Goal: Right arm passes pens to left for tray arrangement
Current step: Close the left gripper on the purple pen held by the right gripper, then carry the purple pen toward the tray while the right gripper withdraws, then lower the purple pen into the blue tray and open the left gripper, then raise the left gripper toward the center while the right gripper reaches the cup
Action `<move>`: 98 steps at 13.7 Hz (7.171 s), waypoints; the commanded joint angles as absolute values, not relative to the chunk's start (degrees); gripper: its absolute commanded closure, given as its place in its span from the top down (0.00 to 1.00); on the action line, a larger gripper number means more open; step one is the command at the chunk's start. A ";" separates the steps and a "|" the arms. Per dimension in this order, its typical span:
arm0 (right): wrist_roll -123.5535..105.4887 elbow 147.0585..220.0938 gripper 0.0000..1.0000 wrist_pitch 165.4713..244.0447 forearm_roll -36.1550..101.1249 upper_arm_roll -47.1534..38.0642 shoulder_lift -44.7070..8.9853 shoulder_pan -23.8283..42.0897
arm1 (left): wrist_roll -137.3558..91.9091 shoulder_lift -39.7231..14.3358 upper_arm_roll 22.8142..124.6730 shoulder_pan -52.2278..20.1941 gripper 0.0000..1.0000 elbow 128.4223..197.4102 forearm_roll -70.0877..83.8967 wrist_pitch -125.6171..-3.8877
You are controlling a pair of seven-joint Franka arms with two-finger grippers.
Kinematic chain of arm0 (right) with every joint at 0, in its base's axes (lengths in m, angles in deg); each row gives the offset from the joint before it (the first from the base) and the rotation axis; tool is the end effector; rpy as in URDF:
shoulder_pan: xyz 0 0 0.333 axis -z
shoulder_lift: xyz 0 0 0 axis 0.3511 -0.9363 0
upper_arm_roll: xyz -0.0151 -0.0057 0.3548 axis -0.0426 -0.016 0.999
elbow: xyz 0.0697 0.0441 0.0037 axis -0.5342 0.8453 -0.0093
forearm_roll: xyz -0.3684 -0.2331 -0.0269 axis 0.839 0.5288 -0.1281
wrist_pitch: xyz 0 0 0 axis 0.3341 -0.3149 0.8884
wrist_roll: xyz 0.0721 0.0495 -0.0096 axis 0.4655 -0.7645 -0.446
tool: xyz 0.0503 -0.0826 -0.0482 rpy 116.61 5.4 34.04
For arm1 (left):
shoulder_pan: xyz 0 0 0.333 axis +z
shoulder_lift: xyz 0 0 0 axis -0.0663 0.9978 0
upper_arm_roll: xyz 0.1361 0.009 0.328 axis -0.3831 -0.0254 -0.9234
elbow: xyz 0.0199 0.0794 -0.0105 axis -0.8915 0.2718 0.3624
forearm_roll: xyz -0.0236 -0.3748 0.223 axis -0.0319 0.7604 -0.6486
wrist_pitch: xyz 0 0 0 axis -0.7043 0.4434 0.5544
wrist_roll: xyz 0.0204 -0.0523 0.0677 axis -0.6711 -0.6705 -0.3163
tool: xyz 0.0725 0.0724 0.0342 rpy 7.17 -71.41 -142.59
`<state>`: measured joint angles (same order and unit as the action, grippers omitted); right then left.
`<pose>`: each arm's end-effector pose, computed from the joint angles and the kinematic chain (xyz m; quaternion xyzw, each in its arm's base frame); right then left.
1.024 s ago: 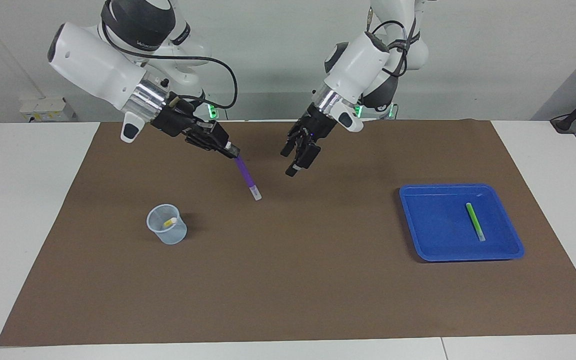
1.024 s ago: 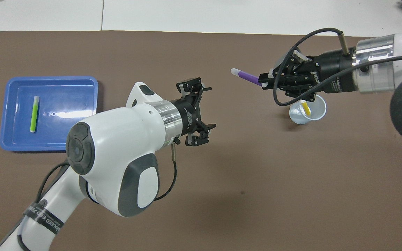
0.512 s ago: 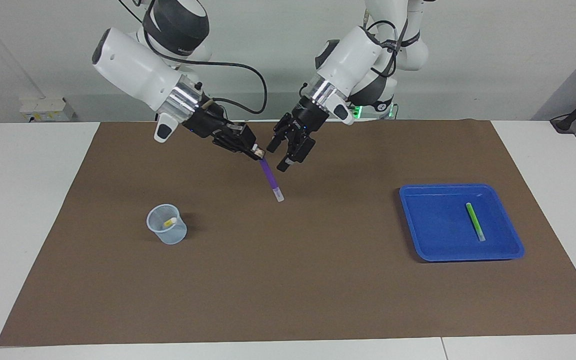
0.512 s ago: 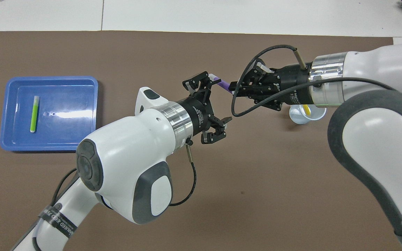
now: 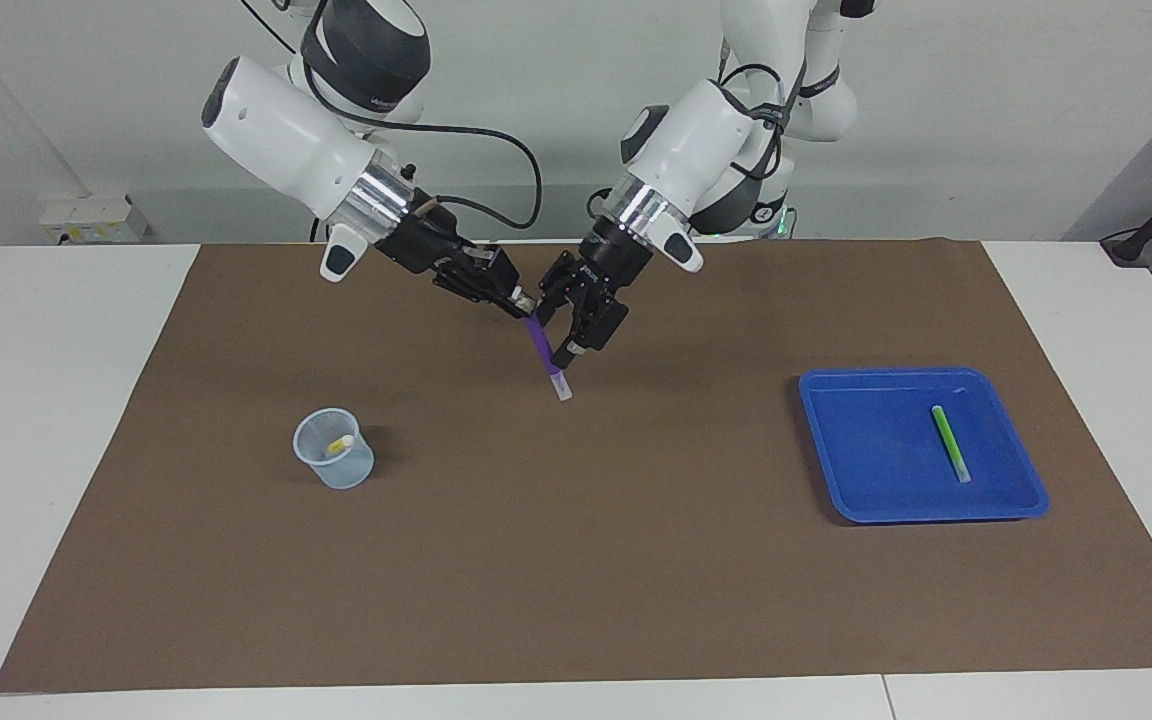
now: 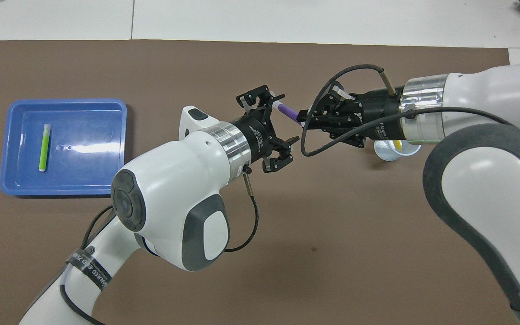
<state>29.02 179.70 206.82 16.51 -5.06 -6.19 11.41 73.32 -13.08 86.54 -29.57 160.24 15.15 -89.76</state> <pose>0.6245 0.2135 0.6015 -0.8836 0.2544 0.0263 0.3923 0.5474 -0.4308 0.5418 0.5829 0.6869 -0.1114 0.4195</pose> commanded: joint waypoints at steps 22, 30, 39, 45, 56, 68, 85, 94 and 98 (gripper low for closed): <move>29.03 181.25 0.99 207.57 16.23 -4.98 -4.72 12.03 | 73.37 -12.56 86.10 -29.64 0.00 158.75 13.41 -89.32; 20.88 176.51 1.00 197.57 33.44 -5.42 -5.42 18.70 | 63.02 -12.65 85.75 -27.10 0.00 158.48 13.15 -81.95; 3.90 175.98 1.00 186.74 59.82 -5.59 -3.84 25.82 | 45.36 -14.49 85.75 -19.19 0.00 158.75 3.40 -63.59; 1.88 176.24 1.00 184.29 60.17 -5.59 -3.14 27.59 | 27.33 -15.37 85.74 -12.16 0.00 158.66 -0.72 -53.11; 1.43 176.06 1.00 183.32 60.17 -5.51 -2.26 28.55 | -7.97 -17.13 85.75 0.40 0.00 158.92 -10.40 -40.11; 1.43 176.77 1.00 183.22 60.17 -5.42 -1.73 28.91 | -42.30 -16.34 85.75 12.36 0.00 164.10 -24.56 -49.21; 1.51 177.12 1.00 183.14 60.17 -5.33 -1.64 28.82 | -43.09 -6.23 85.75 16.85 0.00 172.02 -29.74 -67.17; 1.34 178.00 1.00 183.14 60.17 -5.24 -1.03 28.55 | -43.00 -6.23 85.75 16.85 0.58 171.58 -29.75 -66.56; 0.73 179.57 1.00 184.01 60.17 -5.33 -0.41 28.82 | -42.39 -6.58 85.83 15.98 0.61 167.03 -29.66 -60.25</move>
